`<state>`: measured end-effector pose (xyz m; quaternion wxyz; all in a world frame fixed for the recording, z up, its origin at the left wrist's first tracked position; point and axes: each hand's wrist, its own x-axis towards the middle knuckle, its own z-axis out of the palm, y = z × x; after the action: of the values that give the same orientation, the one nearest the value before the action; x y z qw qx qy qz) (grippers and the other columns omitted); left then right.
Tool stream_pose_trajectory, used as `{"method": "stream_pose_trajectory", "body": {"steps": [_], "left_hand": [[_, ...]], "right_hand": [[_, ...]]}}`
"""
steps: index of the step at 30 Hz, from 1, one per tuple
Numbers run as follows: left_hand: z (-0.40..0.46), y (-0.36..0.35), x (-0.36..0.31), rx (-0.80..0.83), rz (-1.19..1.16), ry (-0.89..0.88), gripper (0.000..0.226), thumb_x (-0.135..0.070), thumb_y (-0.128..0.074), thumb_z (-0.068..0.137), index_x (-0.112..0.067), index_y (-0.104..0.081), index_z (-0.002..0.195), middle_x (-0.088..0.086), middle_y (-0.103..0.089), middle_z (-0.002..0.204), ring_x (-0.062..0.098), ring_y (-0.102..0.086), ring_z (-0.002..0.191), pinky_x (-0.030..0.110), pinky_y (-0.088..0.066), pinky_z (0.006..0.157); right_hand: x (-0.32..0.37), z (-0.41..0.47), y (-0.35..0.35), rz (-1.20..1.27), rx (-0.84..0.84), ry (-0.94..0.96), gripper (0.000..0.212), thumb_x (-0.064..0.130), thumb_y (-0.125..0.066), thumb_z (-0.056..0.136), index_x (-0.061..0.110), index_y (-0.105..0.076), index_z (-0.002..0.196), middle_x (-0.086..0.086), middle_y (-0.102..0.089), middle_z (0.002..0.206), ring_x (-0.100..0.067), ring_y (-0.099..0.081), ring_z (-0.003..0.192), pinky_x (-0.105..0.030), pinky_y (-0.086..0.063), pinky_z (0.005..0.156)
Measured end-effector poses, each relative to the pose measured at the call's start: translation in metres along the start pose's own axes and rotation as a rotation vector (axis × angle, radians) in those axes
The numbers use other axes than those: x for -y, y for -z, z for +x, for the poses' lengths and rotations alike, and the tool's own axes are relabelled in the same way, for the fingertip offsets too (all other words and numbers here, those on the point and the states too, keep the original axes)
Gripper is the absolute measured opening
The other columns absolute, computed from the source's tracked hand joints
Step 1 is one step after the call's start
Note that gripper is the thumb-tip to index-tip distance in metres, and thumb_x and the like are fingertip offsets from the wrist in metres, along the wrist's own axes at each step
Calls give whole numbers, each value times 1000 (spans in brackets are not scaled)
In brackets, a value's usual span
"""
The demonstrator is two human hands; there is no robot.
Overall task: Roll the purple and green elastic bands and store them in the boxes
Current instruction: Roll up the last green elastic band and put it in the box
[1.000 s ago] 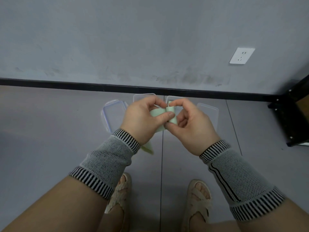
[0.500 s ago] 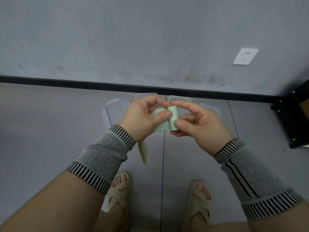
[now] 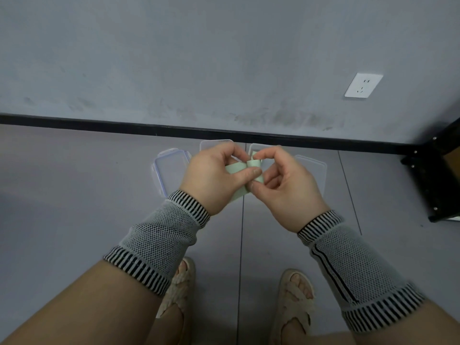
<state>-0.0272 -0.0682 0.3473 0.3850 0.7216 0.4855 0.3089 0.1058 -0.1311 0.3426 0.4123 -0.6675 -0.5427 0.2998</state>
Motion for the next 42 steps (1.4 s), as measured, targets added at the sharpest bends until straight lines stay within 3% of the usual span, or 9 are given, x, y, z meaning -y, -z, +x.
{"method": "stream_pose_trajectory", "body": {"steps": [5,8,11,15,22,27,31,37,42], "left_hand": [[3,7,2,18,-156,43,17,-20,-77,74,-24,-60,73,10,-71,88,24,-66,76,37,-55,74],[2,11,0,53,-260,51,16,-13,-74,77,-19,-60,75,16,-71,88,15,-63,68,27,-53,67],[2,9,2,95,-268,37,15,-23,-76,70,-22,-61,75,12,-72,85,13,-63,70,33,-53,69],[2,6,4,115,-228,28,12,-32,-69,67,-26,-63,76,6,-72,78,16,-64,69,39,-54,71],[3,6,3,83,14,-57,20,-28,-70,82,-44,-59,76,3,-69,74,18,-65,71,33,-54,70],[3,3,4,64,-12,-54,7,-40,-61,75,-45,-61,80,-6,-67,71,10,-62,68,30,-53,69],[4,3,6,63,-89,-17,6,-38,-65,73,-40,-64,79,-1,-69,74,12,-63,67,31,-53,68],[5,18,4,114,-295,67,9,-13,-66,85,-22,-66,84,7,-66,65,15,-58,59,27,-49,59],[3,21,4,187,-409,107,5,-11,-63,87,-14,-66,89,10,-70,71,20,-63,65,29,-52,65]], "right_hand": [[-2,0,3,154,19,-84,46,24,-72,79,36,-53,119,2,-67,82,-9,-64,71,-29,-56,71],[-1,2,10,476,71,-228,25,15,-57,92,22,-61,115,-7,-72,92,-15,-68,77,-29,-53,70],[0,1,11,607,173,-318,19,14,-49,95,16,-65,106,-13,-72,93,-21,-70,81,-28,-55,70],[1,-1,12,532,220,-274,18,6,-53,93,16,-66,98,-9,-71,82,-16,-69,74,-26,-57,71],[0,-1,8,394,35,-205,9,8,-64,86,16,-68,87,-5,-71,71,-12,-67,63,-25,-54,65],[0,1,-3,218,-114,-177,11,17,-71,81,25,-63,79,-5,-68,72,-23,-67,69,-39,-57,72],[4,-1,-11,11,-194,-111,16,27,-73,78,28,-58,82,9,-61,68,-3,-58,60,-21,-52,62],[0,-4,3,269,53,6,47,13,-74,78,31,-59,119,-3,-71,93,-18,-68,83,-27,-55,80],[-7,-7,3,221,90,158,52,2,-69,81,37,-57,116,8,-71,98,-6,-68,90,-20,-52,83]]}}
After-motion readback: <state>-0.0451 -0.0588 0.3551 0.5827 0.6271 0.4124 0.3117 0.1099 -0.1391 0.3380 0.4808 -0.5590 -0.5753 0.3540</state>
